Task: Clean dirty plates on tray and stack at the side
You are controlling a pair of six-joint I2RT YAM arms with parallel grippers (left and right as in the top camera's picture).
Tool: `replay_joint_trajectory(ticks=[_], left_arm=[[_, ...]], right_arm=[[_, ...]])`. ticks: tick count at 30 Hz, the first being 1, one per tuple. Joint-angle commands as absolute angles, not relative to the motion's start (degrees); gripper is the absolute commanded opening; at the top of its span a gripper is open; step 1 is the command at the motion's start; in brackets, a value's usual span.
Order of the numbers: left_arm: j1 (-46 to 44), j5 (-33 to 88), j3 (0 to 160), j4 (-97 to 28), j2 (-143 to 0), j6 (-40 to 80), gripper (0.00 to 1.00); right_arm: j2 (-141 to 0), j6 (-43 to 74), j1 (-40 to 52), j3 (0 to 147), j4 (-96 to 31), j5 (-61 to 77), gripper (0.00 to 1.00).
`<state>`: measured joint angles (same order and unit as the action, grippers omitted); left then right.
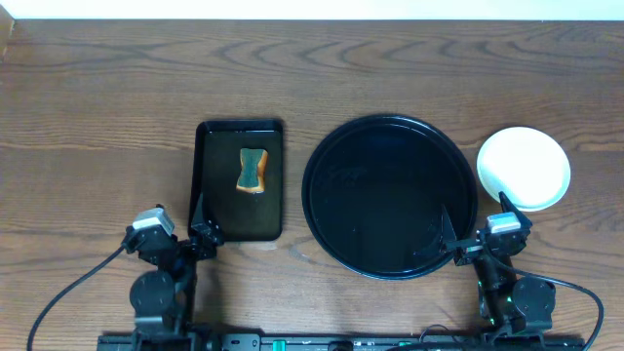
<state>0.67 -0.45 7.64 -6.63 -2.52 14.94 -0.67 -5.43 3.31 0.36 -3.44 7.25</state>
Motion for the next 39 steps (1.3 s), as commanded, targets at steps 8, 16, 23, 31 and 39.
replay_joint_trajectory(ticks=[8,16,23,31,39], left_arm=[[1.0,-0.6,0.2,9.4,-0.1,6.0,0.85],[1.0,0.7,0.2,-3.4,-0.1,6.2,0.85],[1.0,0.6,0.2,-4.1,-0.1,6.2,0.85],[1.0,0.6,0.2,-4.1,-0.3,6.2,0.85],[1.0,0.6,0.2,-4.1,-0.3,6.2,0.85]], right_arm=[[-0.3,-4.8,4.2,0.3,-3.7,7.5,0.99],[-0.3,-4.8,4.2,0.3,-3.7,7.5,0.99],[-0.3,-4.8,4.2,0.3,-3.7,7.5,0.99],[-0.3,-4.8,4.2,0.3,-3.7,7.5,0.99],[-0.3,-4.8,4.2,0.3,-3.7,7.5,0.99]])
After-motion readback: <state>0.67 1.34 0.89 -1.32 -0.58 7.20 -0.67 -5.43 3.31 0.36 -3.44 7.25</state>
